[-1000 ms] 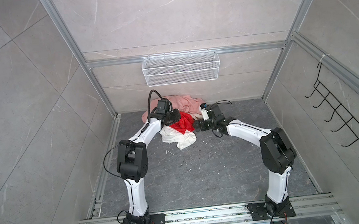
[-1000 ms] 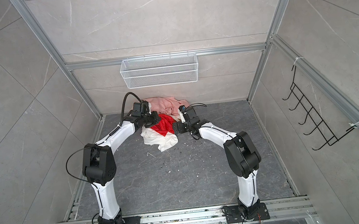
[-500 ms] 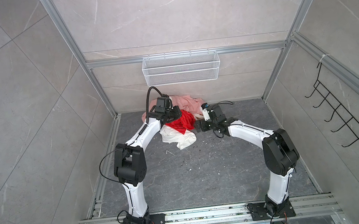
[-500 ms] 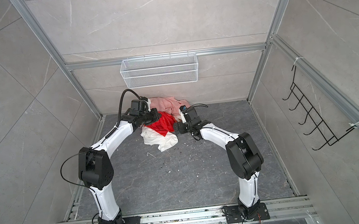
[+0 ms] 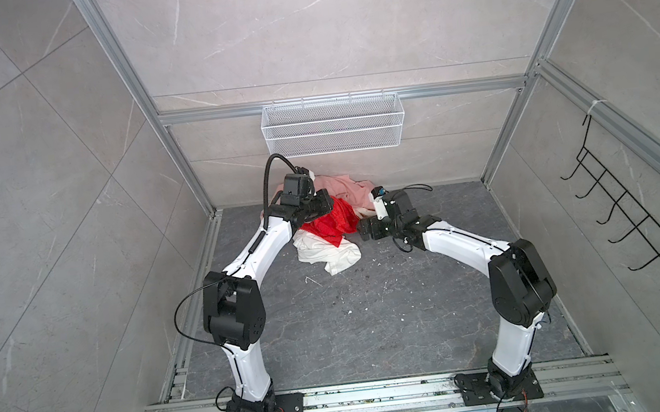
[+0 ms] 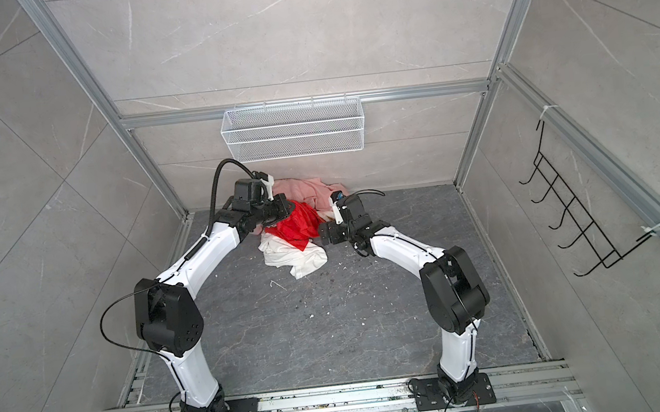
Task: Pick out a specific cloth from the pile
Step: 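Lift the red cloth upward with the left gripper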
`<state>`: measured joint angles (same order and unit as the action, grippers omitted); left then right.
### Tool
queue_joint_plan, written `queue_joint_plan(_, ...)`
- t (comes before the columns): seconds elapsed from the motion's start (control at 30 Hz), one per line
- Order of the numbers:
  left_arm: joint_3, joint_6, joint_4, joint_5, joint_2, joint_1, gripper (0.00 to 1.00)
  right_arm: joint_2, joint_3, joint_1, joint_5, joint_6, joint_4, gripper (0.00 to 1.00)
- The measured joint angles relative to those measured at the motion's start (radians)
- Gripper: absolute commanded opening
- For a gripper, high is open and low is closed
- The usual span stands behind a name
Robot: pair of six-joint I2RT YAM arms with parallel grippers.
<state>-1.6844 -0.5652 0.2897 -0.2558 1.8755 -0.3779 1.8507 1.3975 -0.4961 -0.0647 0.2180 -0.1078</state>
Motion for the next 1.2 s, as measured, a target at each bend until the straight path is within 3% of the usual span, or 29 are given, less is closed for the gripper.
queue_joint_plan(1.2, -0.053, 0.036, -0.067, -0.05, -0.049, -0.011, 0.0, -0.114, -0.068, 0.0, -0.01, 0.015, 0.045, 1.0)
